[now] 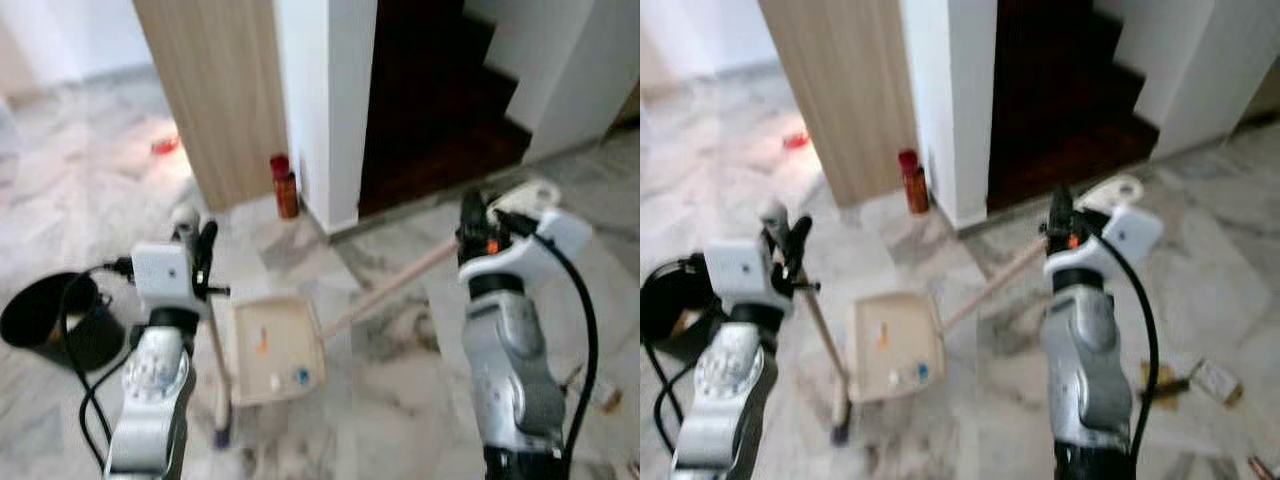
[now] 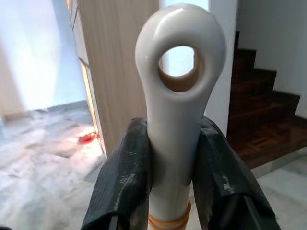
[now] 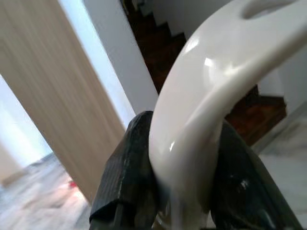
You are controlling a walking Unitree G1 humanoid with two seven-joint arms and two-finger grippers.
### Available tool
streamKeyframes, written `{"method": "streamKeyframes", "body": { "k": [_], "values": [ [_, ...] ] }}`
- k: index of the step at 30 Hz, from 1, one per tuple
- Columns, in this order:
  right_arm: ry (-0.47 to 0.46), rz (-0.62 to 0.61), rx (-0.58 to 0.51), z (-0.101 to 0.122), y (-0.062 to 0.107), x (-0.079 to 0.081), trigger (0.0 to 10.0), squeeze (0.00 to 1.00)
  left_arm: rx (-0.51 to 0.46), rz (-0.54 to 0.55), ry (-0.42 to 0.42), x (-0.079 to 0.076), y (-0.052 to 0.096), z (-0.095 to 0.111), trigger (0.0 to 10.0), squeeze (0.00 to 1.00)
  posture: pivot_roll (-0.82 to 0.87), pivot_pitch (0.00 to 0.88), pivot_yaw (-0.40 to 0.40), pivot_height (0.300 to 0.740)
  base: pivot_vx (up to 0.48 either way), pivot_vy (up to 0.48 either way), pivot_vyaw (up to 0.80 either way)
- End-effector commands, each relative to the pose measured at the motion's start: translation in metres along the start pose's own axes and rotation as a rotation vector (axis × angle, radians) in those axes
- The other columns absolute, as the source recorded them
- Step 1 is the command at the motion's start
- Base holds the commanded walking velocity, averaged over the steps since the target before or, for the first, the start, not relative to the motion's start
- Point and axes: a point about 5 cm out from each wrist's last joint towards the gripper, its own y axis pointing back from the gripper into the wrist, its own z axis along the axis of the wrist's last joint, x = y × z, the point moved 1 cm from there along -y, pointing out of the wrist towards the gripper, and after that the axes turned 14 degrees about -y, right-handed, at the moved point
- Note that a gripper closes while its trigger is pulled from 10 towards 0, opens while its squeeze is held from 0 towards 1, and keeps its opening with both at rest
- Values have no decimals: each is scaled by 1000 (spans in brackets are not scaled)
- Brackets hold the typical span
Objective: Sweep floor
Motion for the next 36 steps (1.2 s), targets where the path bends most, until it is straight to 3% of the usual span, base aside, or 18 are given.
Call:
{"method": "streamKeyframes", "body": {
  "k": [1,25,36],
  "values": [
    [-74,80,-34,6,-2,24,10000,0,-40,31,0,9,-1,9,10000,0,-16,64,29,740,0,480,550],
    [-92,86,-28,6,-5,27,10000,0,-39,36,-1,10,-2,10,10000,0,-4,98,31,740,0,480,0],
    [-111,87,-32,6,-5,28,10000,0,-40,25,0,7,-2,9,10000,0,-3,80,32,740,0,382,389]
  ]
}}
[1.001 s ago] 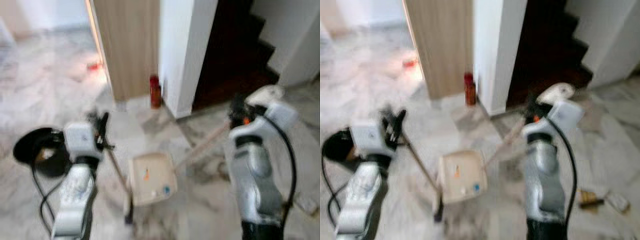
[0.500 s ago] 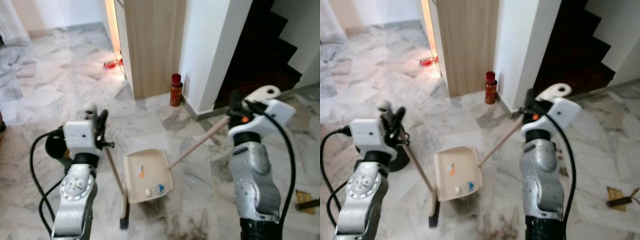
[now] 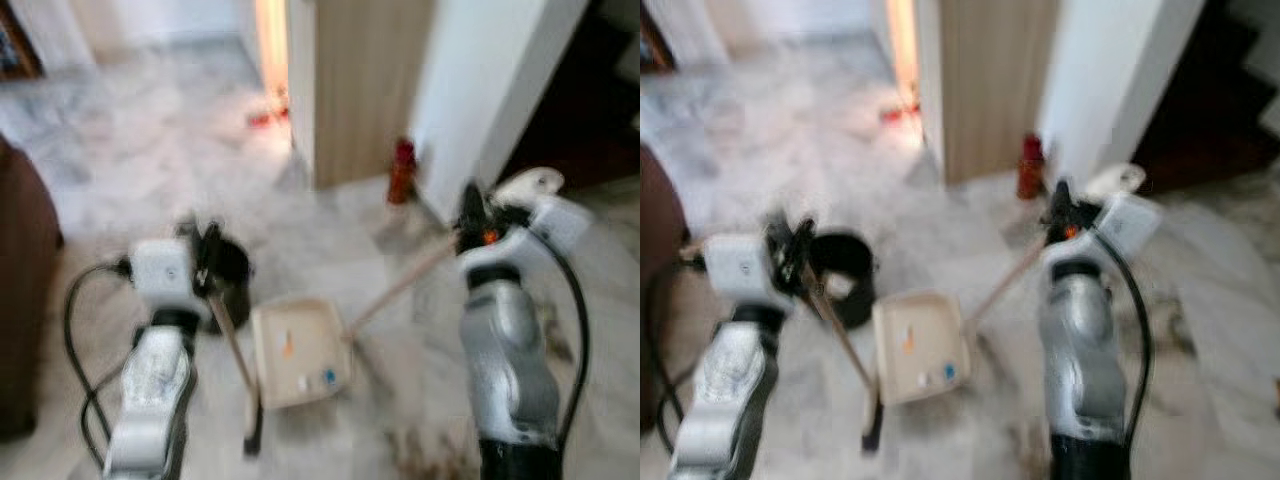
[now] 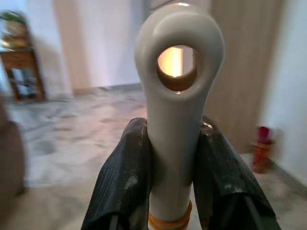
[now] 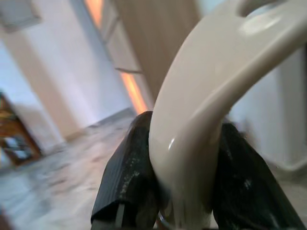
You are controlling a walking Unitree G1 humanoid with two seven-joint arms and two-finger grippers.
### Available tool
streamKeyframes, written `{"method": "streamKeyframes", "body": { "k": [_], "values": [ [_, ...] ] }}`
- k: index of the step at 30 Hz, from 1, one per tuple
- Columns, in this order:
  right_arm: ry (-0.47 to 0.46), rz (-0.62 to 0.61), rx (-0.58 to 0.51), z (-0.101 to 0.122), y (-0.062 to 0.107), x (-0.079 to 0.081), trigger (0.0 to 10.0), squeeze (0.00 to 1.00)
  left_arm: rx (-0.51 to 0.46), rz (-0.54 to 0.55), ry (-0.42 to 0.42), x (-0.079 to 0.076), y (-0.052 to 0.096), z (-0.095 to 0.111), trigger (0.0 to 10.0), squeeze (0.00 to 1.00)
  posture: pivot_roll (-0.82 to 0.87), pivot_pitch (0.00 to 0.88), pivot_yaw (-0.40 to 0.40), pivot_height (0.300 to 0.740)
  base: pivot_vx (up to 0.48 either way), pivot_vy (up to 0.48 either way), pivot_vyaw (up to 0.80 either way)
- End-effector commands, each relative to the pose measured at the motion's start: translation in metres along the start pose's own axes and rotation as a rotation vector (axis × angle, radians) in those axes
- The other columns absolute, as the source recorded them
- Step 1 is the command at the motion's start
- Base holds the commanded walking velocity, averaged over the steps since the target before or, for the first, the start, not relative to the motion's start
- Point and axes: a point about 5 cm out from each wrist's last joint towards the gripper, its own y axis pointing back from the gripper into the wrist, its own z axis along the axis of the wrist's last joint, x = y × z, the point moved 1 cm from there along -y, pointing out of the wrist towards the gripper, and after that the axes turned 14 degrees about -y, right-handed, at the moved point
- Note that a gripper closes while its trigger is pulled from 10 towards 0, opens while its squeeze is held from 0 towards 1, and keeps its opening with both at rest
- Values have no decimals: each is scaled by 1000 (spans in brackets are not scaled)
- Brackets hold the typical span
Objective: Sweep floor
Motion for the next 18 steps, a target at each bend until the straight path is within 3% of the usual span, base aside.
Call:
{"method": "streamKeyframes", "body": {
  "k": [1,18],
  "values": [
    [-89,40,-55,11,0,8,10000,0,-61,-13,-4,-4,-1,13,10000,0,-5,76,33,740,0,0,0],
    [-103,67,-63,12,1,14,10000,0,-63,-20,-9,-4,-1,13,10000,0,-3,52,34,740,0,0,0]
  ]
}}
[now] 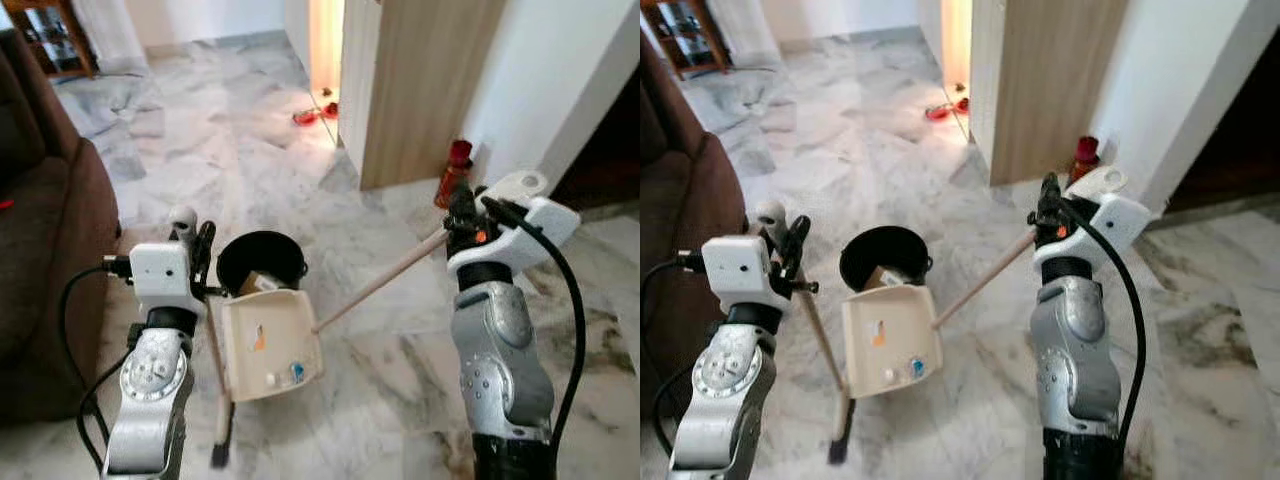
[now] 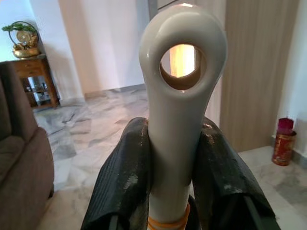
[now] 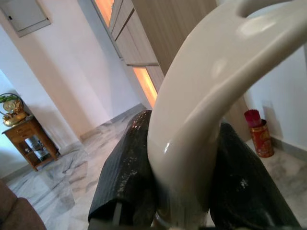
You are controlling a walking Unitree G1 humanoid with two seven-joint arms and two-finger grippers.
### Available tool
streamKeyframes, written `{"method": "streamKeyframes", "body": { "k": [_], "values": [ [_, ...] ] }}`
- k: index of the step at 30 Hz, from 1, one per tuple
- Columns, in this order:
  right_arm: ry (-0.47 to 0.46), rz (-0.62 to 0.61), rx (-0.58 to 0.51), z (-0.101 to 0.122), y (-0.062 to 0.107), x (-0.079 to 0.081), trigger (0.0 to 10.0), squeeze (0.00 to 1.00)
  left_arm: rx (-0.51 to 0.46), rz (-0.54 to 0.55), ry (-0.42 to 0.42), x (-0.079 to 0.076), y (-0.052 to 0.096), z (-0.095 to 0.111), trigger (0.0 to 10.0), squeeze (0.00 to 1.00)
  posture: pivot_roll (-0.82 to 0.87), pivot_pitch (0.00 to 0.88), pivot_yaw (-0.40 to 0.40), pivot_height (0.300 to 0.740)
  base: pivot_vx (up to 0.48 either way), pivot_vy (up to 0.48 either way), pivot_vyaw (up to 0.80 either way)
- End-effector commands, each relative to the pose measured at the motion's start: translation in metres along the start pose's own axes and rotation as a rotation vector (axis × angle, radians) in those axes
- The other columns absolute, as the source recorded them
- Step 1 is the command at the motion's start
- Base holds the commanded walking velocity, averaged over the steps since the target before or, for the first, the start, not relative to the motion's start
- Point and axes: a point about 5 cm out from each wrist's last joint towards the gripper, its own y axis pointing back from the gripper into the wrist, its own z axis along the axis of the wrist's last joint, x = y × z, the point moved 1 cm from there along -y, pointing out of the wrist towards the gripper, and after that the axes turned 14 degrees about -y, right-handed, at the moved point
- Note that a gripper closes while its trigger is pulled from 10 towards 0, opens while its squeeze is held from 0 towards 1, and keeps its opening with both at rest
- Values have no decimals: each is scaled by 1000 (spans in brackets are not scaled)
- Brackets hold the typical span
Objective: Sweep floor
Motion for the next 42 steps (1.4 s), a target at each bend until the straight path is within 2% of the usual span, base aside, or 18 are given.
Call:
{"method": "streamKeyframes", "body": {
  "k": [1,7,14,21,23,27,34,42],
  "values": [
    [-65,80,-67,13,-1,19,10000,0,-62,5,21,1,-1,13,10000,0,1,54,34,740,0,0,0],
    [-48,149,-118,24,-8,35,10000,0,-69,9,7,2,-2,14,10000,0,4,72,33,740,0,0,0],
    [-38,180,-153,30,-19,43,10000,0,-79,42,-34,9,0,16,10000,0,17,79,34,740,0,0,0],
    [-38,177,-173,32,-24,44,10000,0,-84,56,-55,12,2,17,10000,0,30,91,40,740,0,0,0],
    [-33,167,-186,33,-26,44,10000,0,-83,112,-85,20,4,19,10000,0,33,98,42,740,0,0,0],
    [-33,158,-190,32,-28,41,10000,0,-77,152,-137,26,4,18,10000,0,36,100,43,740,0,0,0],
    [-35,155,-200,32,-29,41,10000,0,-87,188,-147,29,5,21,10000,0,35,101,45,740,0,0,0],
    [-32,172,-200,31,-29,45,10000,0,-102,132,-181,19,5,19,10000,0,32,101,42,740,30,0,0]
  ]
}}
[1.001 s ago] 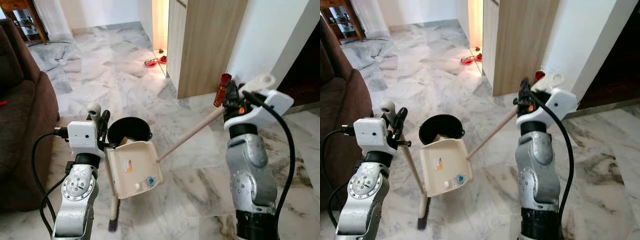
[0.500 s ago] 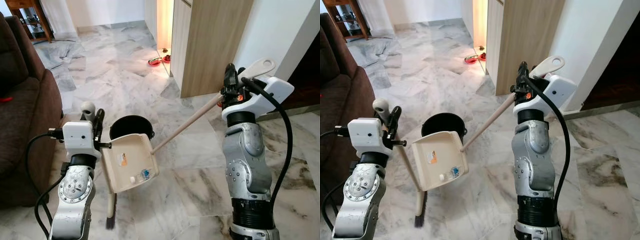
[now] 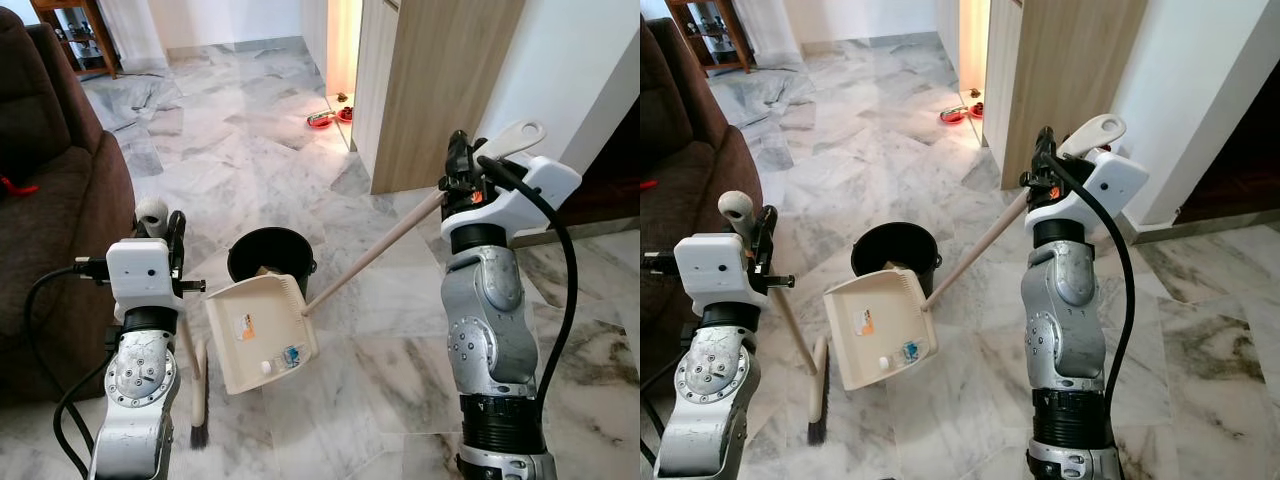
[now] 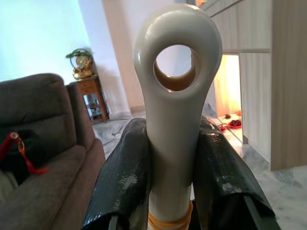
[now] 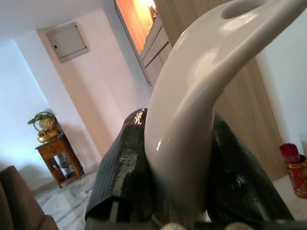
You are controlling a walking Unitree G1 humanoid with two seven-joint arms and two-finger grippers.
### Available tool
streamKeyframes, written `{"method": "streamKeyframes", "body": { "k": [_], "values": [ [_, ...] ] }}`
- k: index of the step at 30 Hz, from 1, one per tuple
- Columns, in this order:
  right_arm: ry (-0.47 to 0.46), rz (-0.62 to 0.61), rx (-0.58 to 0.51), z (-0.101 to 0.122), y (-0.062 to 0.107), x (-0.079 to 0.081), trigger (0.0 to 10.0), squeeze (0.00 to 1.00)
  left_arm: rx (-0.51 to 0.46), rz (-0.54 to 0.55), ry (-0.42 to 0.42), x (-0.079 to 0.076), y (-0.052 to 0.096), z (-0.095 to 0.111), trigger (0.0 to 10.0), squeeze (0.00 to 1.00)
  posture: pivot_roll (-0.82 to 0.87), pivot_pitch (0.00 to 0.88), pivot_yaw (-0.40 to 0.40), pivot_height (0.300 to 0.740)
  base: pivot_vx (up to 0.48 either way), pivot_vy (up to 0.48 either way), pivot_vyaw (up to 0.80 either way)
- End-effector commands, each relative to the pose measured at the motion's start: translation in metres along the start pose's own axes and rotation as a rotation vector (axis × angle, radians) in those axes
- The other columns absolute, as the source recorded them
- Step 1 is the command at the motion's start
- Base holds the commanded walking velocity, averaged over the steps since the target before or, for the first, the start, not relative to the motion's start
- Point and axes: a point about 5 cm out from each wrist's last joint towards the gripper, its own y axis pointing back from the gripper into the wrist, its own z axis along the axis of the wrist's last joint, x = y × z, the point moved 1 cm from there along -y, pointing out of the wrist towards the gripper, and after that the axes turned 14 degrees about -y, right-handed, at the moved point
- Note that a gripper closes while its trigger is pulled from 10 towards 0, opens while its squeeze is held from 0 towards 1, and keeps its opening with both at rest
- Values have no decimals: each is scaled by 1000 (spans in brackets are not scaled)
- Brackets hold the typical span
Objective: Sweep floor
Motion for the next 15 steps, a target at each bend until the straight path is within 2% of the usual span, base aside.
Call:
{"method": "streamKeyframes", "body": {
  "k": [1,15],
  "values": [
    [-31,52,-81,15,-6,14,10000,0,-65,11,-29,2,0,10,10000,0,32,101,42,740,240,0,0],
    [-4,83,-55,10,-6,19,10000,0,-55,-10,-32,-2,1,8,10000,0,32,101,40,740,325,0,0]
  ]
}}
